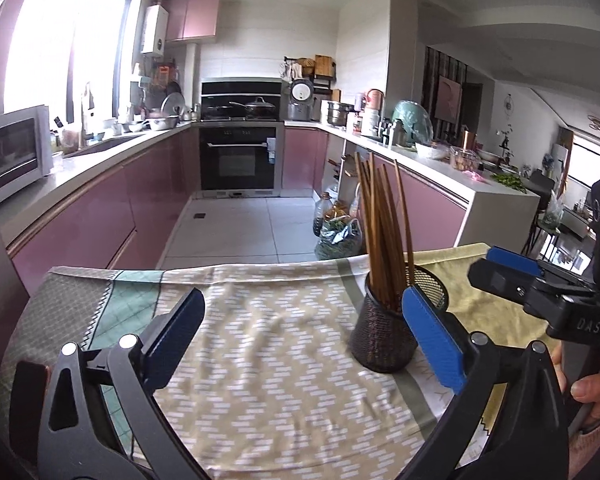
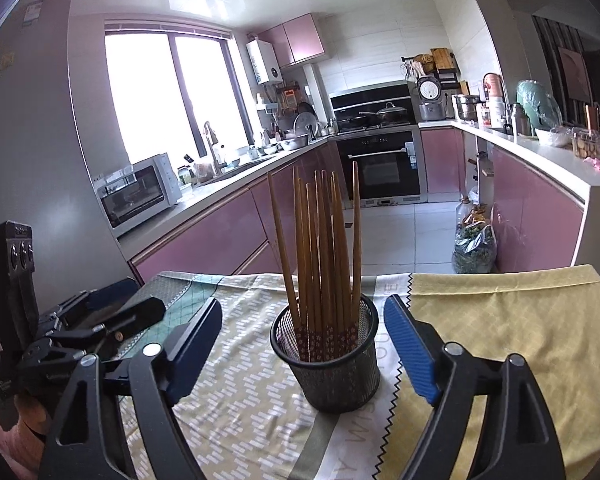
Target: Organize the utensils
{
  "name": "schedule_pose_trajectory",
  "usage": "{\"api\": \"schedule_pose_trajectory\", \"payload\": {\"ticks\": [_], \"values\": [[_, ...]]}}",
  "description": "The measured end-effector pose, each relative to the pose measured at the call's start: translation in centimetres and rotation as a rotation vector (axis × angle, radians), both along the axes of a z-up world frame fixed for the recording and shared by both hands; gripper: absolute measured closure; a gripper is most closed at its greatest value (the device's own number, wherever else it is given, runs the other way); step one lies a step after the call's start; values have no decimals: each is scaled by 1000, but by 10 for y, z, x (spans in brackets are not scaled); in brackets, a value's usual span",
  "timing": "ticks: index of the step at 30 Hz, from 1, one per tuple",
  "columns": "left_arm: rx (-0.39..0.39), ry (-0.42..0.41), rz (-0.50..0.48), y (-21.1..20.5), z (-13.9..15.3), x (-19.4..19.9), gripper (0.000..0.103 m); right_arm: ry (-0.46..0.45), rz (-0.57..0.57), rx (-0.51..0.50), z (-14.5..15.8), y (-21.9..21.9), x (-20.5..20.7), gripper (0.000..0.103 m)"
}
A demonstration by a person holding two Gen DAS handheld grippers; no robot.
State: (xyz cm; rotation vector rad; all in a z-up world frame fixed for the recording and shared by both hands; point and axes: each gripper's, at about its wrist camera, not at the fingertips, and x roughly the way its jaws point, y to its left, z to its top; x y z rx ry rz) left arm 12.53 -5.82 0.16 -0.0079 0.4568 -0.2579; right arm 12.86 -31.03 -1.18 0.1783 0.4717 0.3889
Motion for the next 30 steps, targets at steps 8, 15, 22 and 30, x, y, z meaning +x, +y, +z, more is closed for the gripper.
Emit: {"api": "schedule_pose_trajectory", "payload": {"ticks": [8,15,22,30], "values": [[-3,-35,77,28,-2,-24,6,-72,-17,-62,-6,18,-32,6],[11,-82,120,43,-2,-45,6,-99,-41,-90,-8,30,-47,6],[19,-111,139,51,-2,-60,6,-140,-52,-111,-11,39,-59,6],[12,-128,149,54,0,-71,6,-158,-60,-116,-11,44,-66,6]]}}
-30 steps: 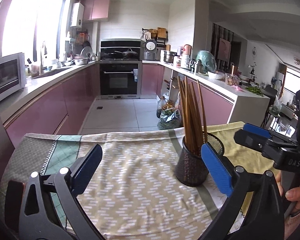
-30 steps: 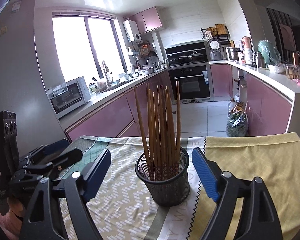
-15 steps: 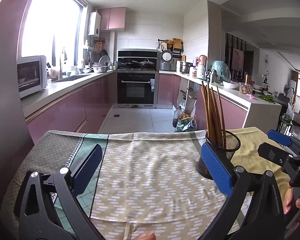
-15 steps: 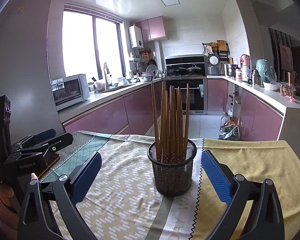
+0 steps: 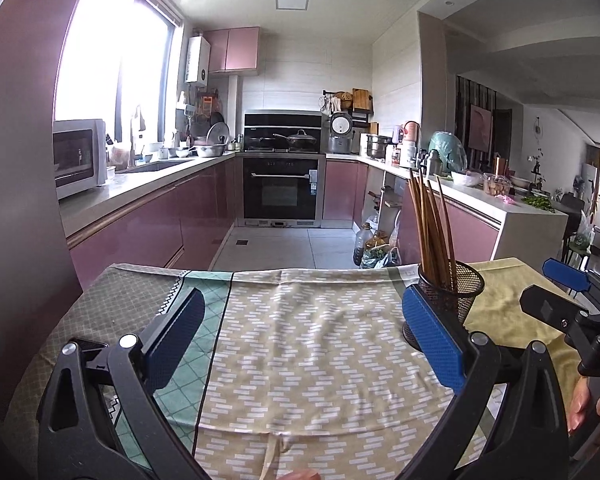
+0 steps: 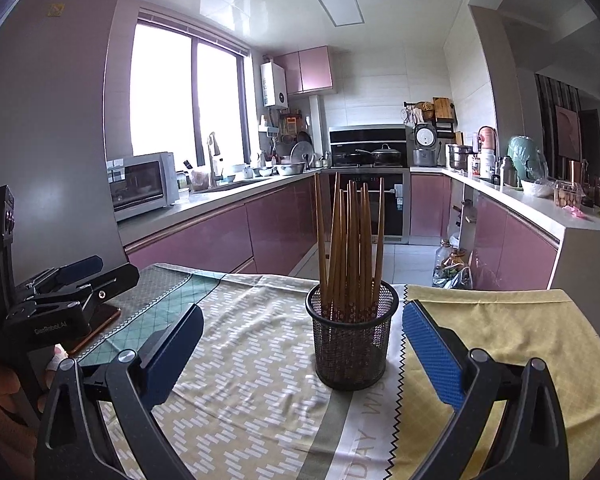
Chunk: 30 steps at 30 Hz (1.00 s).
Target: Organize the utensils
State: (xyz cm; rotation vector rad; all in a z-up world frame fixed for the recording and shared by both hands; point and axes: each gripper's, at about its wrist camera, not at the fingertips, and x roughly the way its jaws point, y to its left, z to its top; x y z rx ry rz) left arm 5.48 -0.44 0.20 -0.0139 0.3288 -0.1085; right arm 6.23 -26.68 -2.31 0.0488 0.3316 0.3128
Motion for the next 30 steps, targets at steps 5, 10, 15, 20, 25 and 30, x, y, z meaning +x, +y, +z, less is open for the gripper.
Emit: {"api": "schedule_pose_trajectory", "payload": {"ticks": [5,10,15,20,25,30], "values": [[1,-8,2,0,-1,-1,6,4,3,-1,-1,3,0,6],[5,-20,8,-2,0,-5,6,0,1,0,-2,5,-2,6],[7,-26,11,-2,0,-6,6,-3,3,1,-1,6,-4,6],[7,-32,15,-1,1,-7,6,-2,6,4,-1,6,-5,6],[15,-45,20,-2,2,-10,6,-2,0,1,-1,7,-5,6],[15,-45,18,-3,2,-11,6,-6,-5,6,0,6,-7,6]]}}
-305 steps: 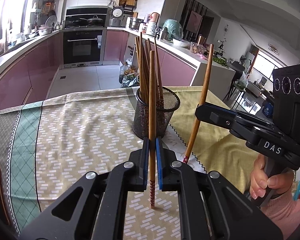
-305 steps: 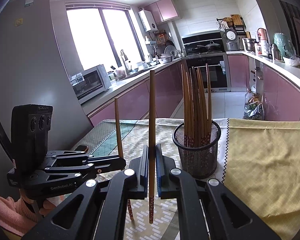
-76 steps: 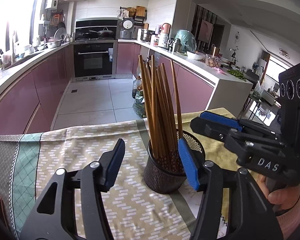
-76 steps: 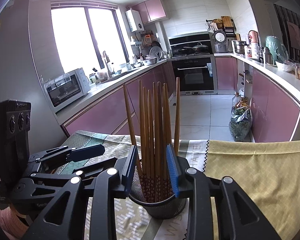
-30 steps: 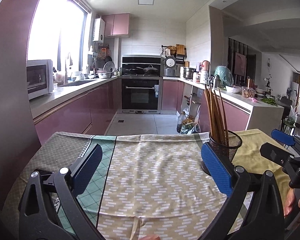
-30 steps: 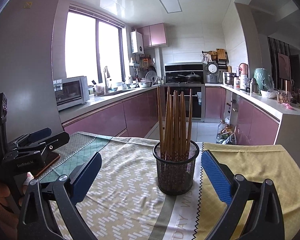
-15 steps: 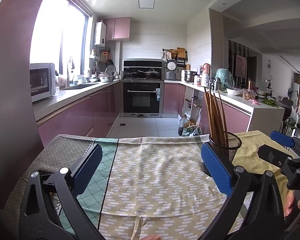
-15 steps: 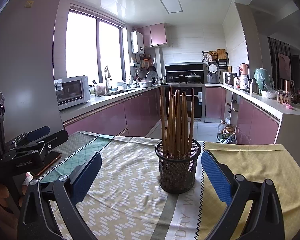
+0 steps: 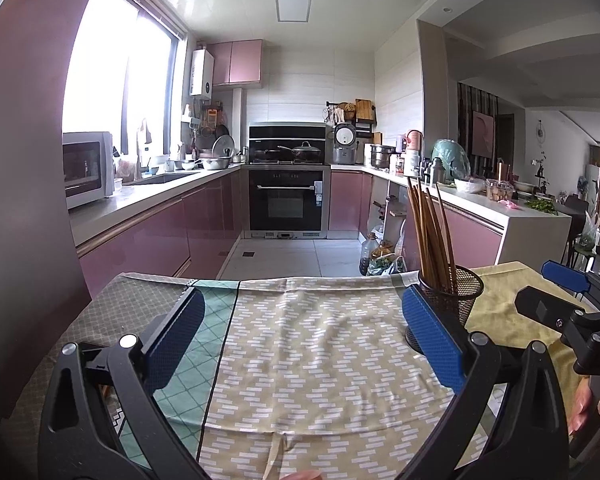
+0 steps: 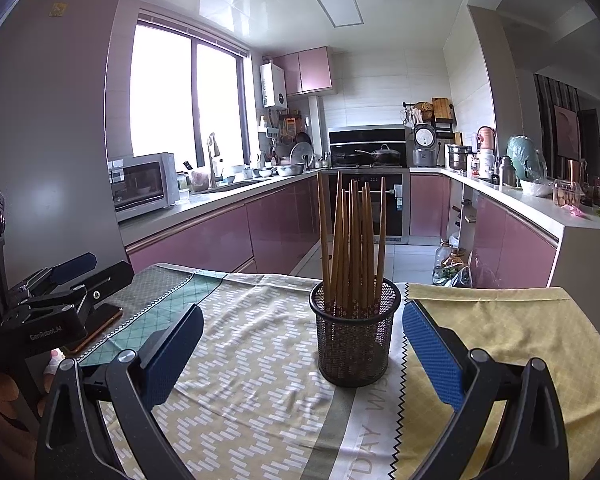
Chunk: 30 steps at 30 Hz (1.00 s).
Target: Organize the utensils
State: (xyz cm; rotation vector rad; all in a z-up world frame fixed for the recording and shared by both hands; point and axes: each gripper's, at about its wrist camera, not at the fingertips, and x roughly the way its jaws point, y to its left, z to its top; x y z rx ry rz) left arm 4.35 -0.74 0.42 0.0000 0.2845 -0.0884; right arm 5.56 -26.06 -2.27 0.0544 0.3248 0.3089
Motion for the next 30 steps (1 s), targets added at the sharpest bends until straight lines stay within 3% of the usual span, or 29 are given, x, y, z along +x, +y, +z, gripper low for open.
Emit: {"api": "schedule_pose_trajectory", "payload": {"ticks": [30], "values": [[-1,-12,2,-1,-2,0,6,-14,-7,7,2,-2,-1,6]]}}
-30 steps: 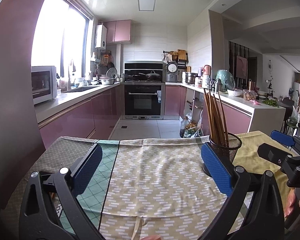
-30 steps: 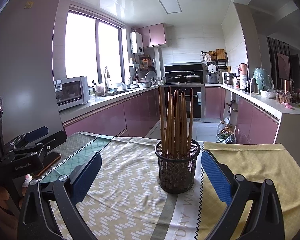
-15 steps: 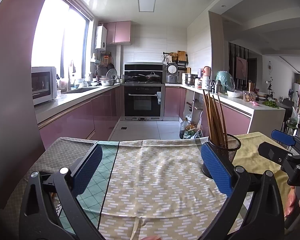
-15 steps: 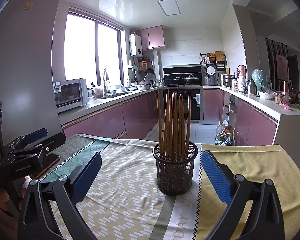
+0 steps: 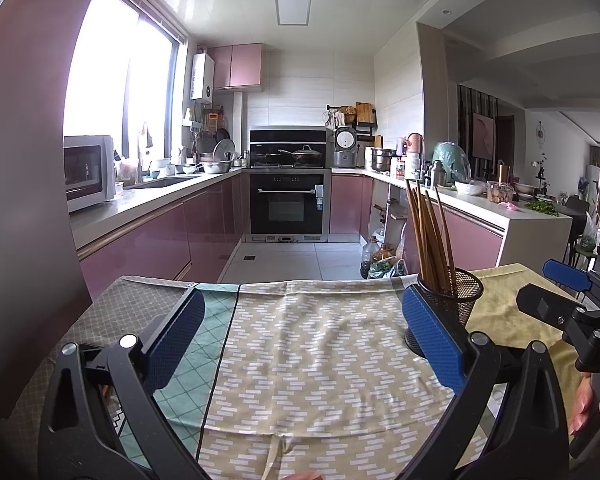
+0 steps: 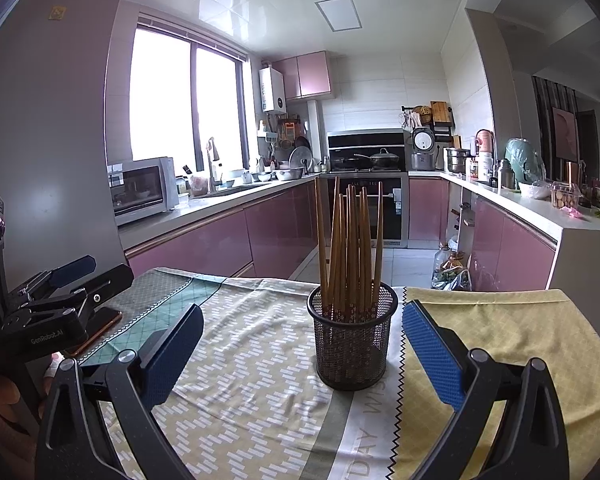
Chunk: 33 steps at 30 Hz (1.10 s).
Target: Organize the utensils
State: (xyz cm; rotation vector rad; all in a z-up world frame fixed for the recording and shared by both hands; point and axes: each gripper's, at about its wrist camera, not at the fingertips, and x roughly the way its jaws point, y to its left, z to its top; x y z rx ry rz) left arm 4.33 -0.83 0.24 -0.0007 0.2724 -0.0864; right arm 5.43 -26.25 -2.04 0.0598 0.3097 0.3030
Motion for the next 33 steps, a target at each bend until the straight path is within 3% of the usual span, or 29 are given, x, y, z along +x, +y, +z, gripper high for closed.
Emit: {"api": "schedule_pose_trajectory", "payload": {"ticks": [33], "values": [[6,-9,8,2,3,1,6,-2,16,1,-1,1,2,6]]}}
